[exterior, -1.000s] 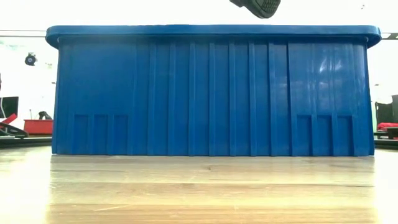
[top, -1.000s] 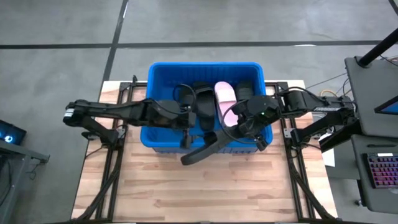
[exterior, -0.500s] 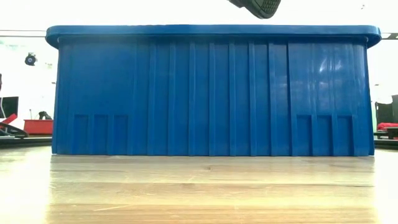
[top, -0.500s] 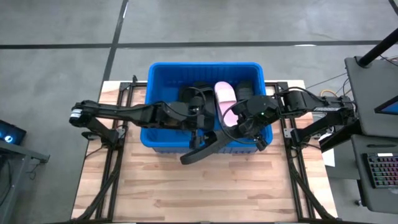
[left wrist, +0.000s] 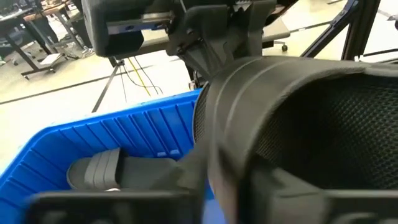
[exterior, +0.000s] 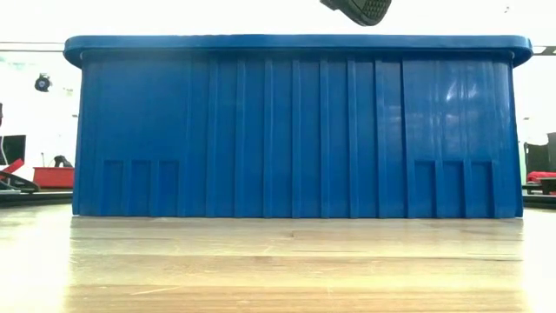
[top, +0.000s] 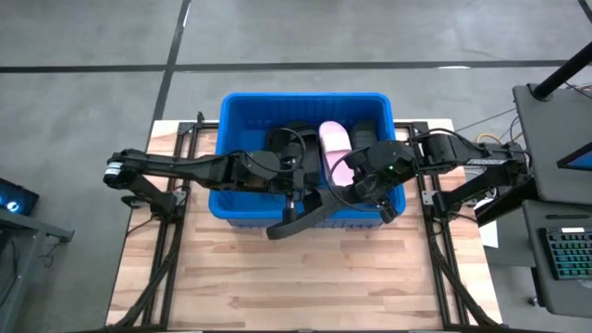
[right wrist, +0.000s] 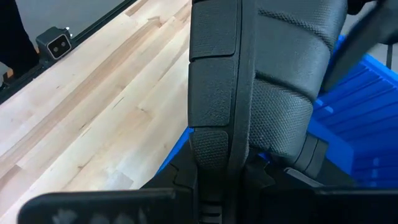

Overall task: Pick and place slides into bin
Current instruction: Put the black slide into the blue container

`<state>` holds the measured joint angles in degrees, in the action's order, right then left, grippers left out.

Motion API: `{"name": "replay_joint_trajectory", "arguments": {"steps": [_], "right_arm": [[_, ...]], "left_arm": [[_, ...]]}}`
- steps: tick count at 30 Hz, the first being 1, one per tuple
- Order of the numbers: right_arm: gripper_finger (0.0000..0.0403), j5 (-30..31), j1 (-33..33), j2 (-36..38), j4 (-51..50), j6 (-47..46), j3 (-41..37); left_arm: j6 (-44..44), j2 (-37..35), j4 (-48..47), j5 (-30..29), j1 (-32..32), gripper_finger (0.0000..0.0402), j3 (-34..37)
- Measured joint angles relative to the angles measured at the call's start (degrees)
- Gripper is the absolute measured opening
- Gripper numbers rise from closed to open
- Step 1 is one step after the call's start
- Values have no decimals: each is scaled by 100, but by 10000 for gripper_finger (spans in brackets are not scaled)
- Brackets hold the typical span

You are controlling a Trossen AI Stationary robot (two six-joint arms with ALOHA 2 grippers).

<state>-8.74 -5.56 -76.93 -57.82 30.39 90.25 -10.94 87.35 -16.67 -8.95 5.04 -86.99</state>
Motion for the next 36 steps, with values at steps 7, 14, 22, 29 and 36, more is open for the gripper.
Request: {"name": "replay_joint_trajectory", "arguments": {"steps": [7,14,22,29,36], "right_arm": [[61,376,-7,11,31,-476,6],[158,1451,0,10,77,-1181,8],[200,2291,0,48,-39,-1198,2],[202,2660,-2,48,-25,-1262,1],[203,2944,-2,64,-31,-2004,1]], "left_arm": [[-60,-6,-70,-38,-18,3,-97],[-356,-274,-622,-465,-34,1,-221],[-607,-877,-1762,-1747,-59,1,-240],[-897,-888,-2522,-4013,-215,0,143],[-902,-675,-2592,-4786,-760,0,1076]]}}
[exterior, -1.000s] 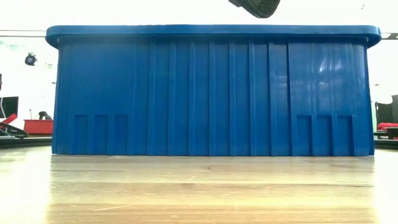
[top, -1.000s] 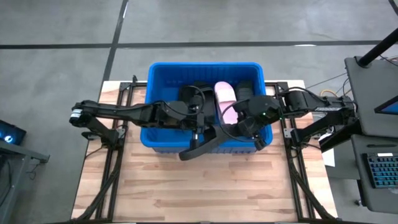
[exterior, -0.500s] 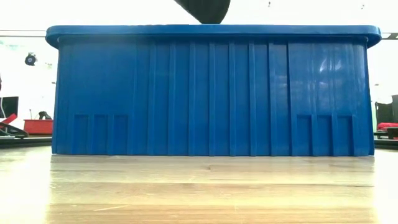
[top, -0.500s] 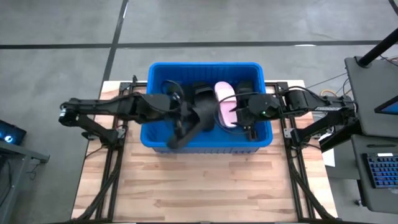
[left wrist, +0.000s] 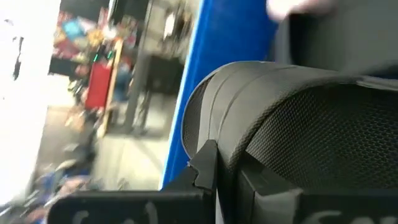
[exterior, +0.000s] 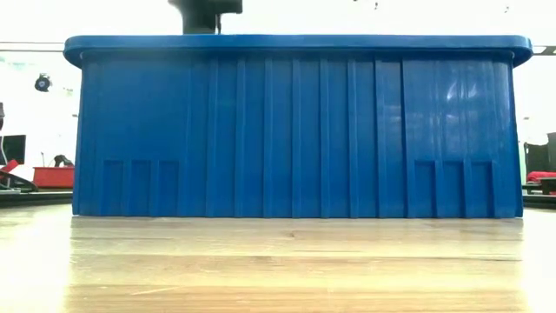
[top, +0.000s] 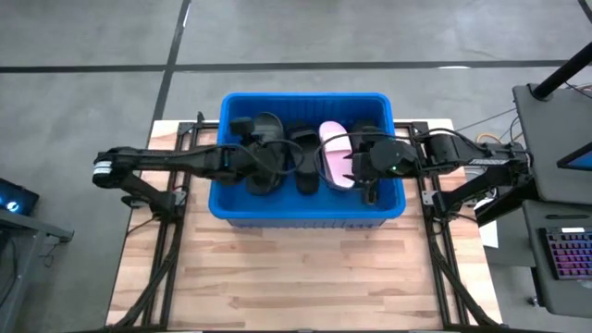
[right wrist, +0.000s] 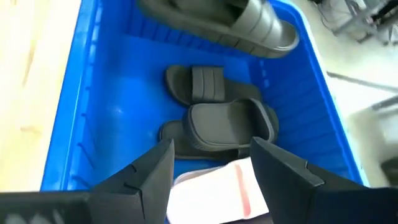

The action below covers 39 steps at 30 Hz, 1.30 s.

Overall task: Pick and place slides into bin
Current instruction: Put the black slide into the blue container

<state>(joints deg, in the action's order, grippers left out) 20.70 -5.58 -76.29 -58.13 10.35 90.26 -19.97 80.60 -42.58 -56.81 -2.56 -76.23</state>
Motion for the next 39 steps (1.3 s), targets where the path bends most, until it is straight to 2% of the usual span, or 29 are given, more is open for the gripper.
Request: {"name": "replay_joint_trajectory", "arguments": {"steps": [3,9,17,19,28,32,36,39], "right_arm": [[203,41,0,48,-8,-329,6],[203,50,0,105,9,-742,235],[203,47,0,179,7,-890,648],[203,45,0,185,6,-894,759],[203,39,0,207,5,-1039,1017],[203,37,0,207,0,-1039,1019],[203,36,0,207,2,-1039,1019],[203,36,0,207,3,-1039,1019]], "left_arm": [[7,68,126,-85,-334,0,464],[-100,332,1380,-73,-810,0,1304],[-2024,1054,3202,-67,-1030,0,1659],[-2253,1253,3449,-76,-1112,0,1668],[-2246,1860,3513,-104,-1296,0,1598],[-2168,1907,3602,-42,-1302,0,1598],[-1678,1835,3617,92,-1320,3,1604],[-1641,1793,3620,362,-1353,24,1605]]}}
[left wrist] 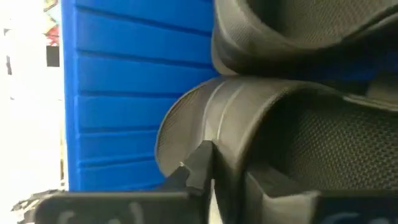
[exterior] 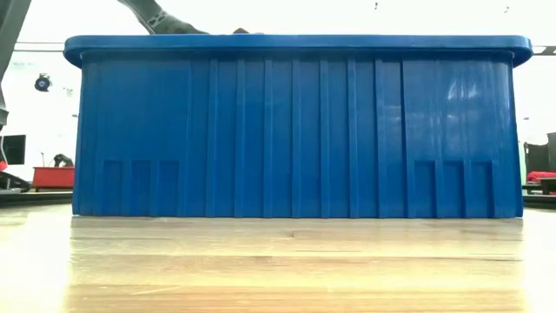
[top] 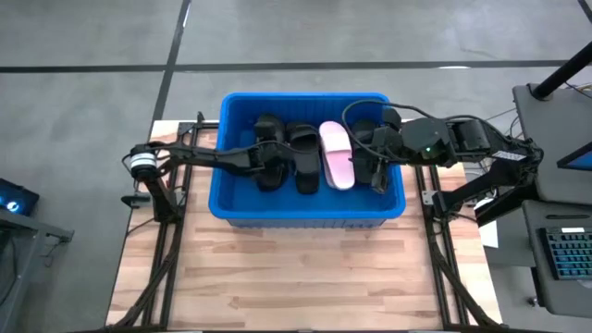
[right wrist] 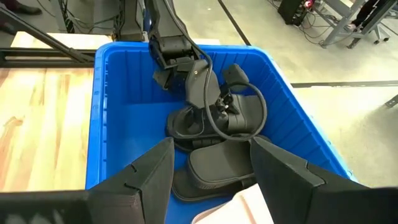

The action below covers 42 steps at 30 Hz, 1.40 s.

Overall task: Pick and place slides into bin
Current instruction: Put the black slide into the blue container

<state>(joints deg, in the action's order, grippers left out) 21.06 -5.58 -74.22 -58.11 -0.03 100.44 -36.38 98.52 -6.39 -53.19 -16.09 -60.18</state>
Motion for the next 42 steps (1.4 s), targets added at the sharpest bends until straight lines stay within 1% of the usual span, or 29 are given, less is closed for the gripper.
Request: {"name": "replay_joint_trajectory", "arguments": {"steps": [4,6,10,15,18,20,23,30,34,37,39,41,42], "right_arm": [[203,0,0,0,-1,4,0],[203,0,0,0,0,2,0],[203,-2,0,0,-2,2,0],[203,-4,0,0,-8,2,0],[203,-22,-2,0,-20,2,0],[203,-24,-2,0,-22,2,0],[203,-25,-2,-2,-24,2,0],[203,-24,-2,-2,-44,2,0],[203,-24,-2,-2,-44,2,0],[203,-24,-2,-2,-44,2,0],[203,-24,-2,-2,-46,2,0],[203,-24,-2,-2,-44,2,0],[203,-24,-2,-2,-44,2,0]], "left_arm": [[13,-11,10,426,-25,83,2],[15,-11,17,578,-22,125,2],[27,-11,14,677,-18,218,7],[22,-45,15,595,-18,335,2],[14,-70,-10,307,-4,384,-35],[-21,-75,-62,3,11,394,-64],[-48,-106,-178,-293,32,385,-112],[-8,-338,-719,-163,193,378,-187],[4,-685,-677,-114,358,378,-208],[62,-1003,-668,37,492,378,-209],[295,-1275,-681,236,611,378,-209],[858,-1616,-675,625,763,378,-209],[1303,-1805,-673,954,838,378,-208]]}}
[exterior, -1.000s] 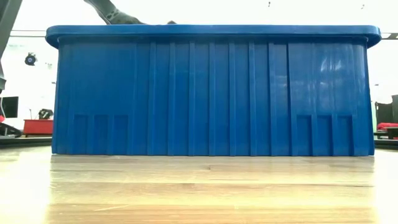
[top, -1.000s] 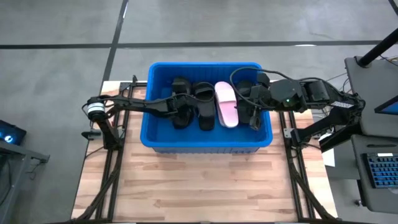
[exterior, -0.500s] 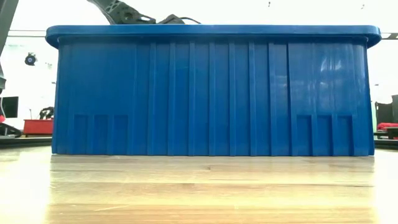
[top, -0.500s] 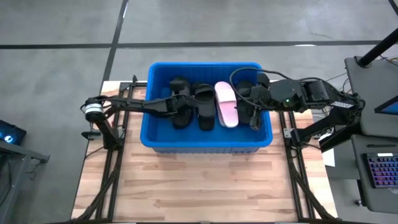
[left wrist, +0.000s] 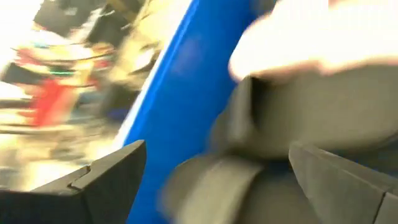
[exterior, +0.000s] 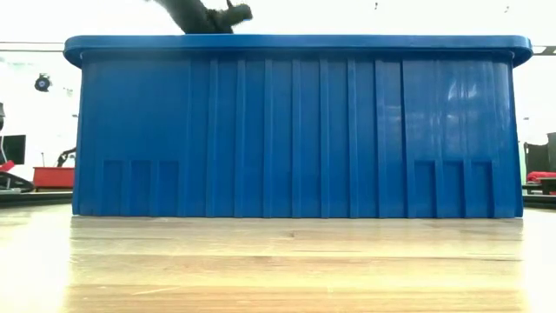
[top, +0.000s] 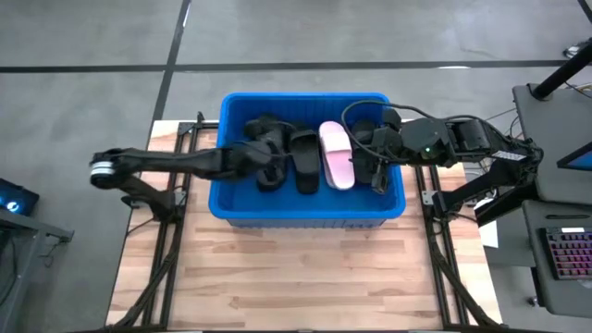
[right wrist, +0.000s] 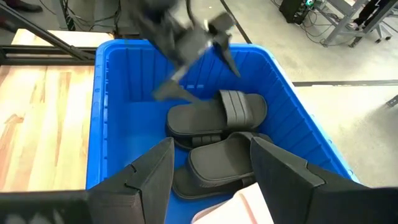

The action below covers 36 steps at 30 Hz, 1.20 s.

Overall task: Pick and place slides into bin
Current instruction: Put the black slide into the blue container, then return to Home Position

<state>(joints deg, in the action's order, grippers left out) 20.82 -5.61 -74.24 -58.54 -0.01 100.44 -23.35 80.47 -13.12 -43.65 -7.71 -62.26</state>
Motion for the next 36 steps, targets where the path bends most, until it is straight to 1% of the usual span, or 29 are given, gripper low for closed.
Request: {"name": "replay_joint_trajectory", "arguments": {"steps": [4,6,7,9,12,14,15,17,19,21,25,27,28,29,31,33,36], "right_arm": [[203,2,0,0,0,0,-2],[203,2,0,0,2,0,-2],[203,2,0,0,7,0,-2],[203,11,0,0,46,-13,-2],[203,22,0,0,122,-118,-2],[203,-13,-1,0,210,-146,-2],[203,-127,-21,11,262,-132,-2],[203,-555,-46,57,468,63,-5],[203,-767,-59,121,818,153,-7],[203,-795,-86,239,1013,197,-7],[203,-771,-96,442,1241,277,-23],[203,-772,-103,530,1261,267,-35],[203,-774,-104,558,1249,266,-37],[203,-774,-107,580,1258,265,-37],[203,-772,-105,612,1257,258,-37],[203,-762,-103,604,1262,228,-43],[203,-712,-103,566,1315,205,-100]], "left_arm": [[2249,-690,130,1698,127,377,-9],[3126,-937,253,2442,119,377,-9],[3407,-1043,304,2723,119,377,-11],[3667,-1222,362,3175,156,377,-9],[4114,-1407,583,3717,307,376,-4],[4255,-1515,974,4190,448,369,-2],[4235,-1588,1158,4323,544,360,-2],[3952,-1723,1433,4385,781,331,-2],[3482,-1881,1532,4404,988,288,-3],[3072,-2041,1561,4341,1165,234,-3],[2917,-2321,1387,4153,1400,110,4],[2861,-2529,911,4012,1451,44,6],[2885,-2638,634,3894,1455,23,7],[2921,-2758,380,3797,1454,13,7],[3002,-2975,-137,3560,1452,13,52],[2978,-3169,-259,3461,1454,9,163],[2746,-3497,-217,3465,1458,2,458]]}}
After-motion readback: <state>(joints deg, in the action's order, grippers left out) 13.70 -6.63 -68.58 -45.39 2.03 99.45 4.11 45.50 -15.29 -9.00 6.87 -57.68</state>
